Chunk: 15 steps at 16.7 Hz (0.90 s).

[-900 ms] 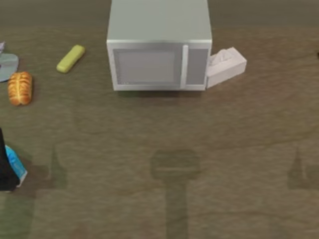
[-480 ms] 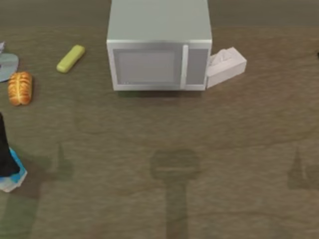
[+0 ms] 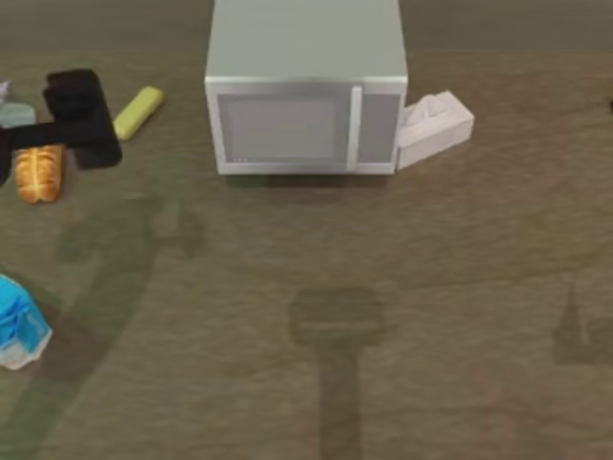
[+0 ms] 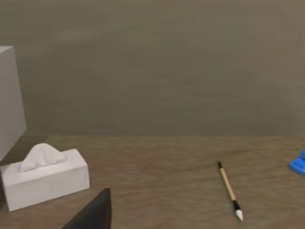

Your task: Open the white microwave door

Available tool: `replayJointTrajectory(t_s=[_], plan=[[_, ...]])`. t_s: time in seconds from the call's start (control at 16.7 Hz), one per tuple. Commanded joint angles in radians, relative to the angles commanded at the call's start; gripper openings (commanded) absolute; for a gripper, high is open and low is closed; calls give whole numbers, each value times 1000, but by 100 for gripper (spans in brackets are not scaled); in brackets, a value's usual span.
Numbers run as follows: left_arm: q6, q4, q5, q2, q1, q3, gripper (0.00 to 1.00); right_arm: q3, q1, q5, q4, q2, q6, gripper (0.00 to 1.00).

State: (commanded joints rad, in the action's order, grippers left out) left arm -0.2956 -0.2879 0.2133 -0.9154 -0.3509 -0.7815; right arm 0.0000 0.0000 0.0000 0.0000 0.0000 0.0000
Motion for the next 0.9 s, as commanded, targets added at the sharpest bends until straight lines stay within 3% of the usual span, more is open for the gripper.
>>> replayJointTrajectory(t_s=[0.48,0.9], plan=[[-243,-251,170,-842,-288,-632,100,0,0,0,0,0,0,100],[-367,-350,252,-1187,-427,-952,100,0,0,0,0,0,0,100]])
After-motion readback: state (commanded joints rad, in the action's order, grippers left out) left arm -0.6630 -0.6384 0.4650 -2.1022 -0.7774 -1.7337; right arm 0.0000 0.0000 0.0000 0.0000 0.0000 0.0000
